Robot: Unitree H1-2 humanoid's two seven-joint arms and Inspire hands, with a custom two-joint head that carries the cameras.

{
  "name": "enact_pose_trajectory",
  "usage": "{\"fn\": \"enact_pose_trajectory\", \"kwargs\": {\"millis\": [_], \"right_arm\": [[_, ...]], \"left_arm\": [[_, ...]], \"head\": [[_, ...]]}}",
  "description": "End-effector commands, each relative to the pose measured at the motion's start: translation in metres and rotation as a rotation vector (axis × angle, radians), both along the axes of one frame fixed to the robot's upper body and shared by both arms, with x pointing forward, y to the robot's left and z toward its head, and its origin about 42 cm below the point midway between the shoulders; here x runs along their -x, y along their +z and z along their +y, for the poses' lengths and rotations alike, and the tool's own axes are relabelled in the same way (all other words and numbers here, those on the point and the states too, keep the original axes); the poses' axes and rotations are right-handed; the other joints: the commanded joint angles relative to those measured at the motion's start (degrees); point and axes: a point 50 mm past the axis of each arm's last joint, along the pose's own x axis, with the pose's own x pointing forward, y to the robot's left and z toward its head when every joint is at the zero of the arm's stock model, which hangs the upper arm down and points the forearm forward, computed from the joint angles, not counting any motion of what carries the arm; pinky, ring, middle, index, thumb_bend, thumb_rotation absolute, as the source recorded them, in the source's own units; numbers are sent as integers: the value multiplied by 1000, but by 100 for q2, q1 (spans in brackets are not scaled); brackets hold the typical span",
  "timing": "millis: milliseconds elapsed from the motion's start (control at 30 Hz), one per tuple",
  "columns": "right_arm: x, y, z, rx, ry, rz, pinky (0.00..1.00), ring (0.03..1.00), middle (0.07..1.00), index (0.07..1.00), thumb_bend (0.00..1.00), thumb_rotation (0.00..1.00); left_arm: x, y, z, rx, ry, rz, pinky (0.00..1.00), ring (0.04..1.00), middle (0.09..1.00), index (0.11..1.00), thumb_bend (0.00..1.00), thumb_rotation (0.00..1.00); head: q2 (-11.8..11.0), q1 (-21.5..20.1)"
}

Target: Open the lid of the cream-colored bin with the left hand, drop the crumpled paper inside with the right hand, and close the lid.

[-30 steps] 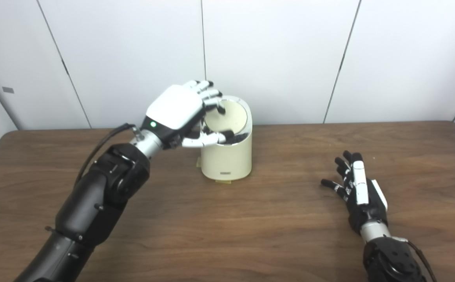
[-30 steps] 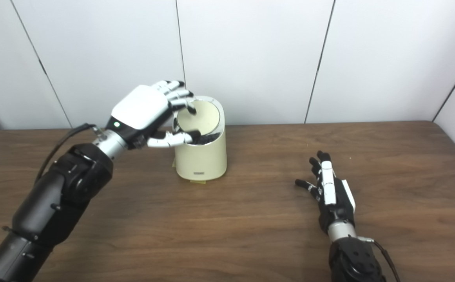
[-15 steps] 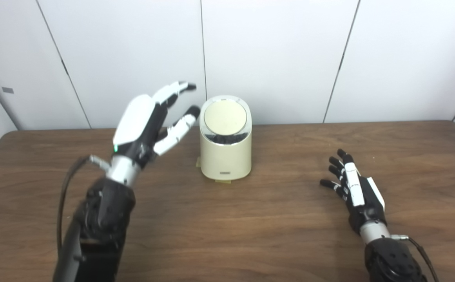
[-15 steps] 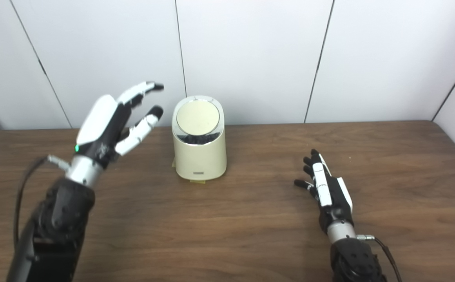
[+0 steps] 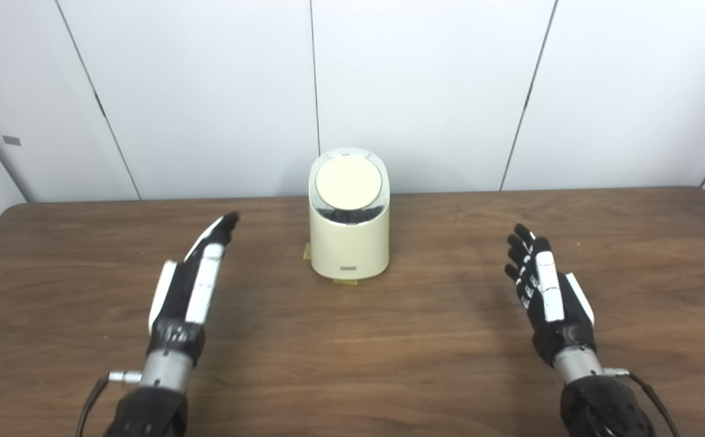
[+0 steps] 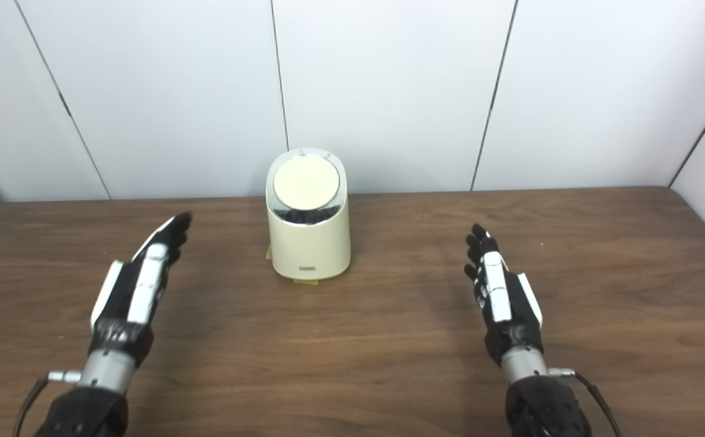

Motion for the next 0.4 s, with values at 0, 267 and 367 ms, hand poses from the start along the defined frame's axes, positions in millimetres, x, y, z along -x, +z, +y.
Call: {"fn": "enact_pose_trajectory", "kwargs": {"millis": [0, 267, 367], "right_arm": [[-1, 21, 0, -22, 9, -110, 954, 984, 966, 945, 574, 1000], [3, 26, -5, -13, 12, -148, 1000, 1000, 991, 972, 578, 1000], [4, 26, -4, 1, 8, -135, 1000, 1000, 989, 962, 577, 1000]], "left_arm": [[1, 12, -1, 55, 2, -79, 1000, 996, 992, 987, 418, 1000], [15, -9, 9, 117, 7, -61, 1000, 1000, 1000, 1000, 466, 979], [19, -13, 13, 116, 10, -54, 1000, 1000, 1000, 1000, 476, 994]], "head": [[11, 2], [55, -69], [79, -80]]}}
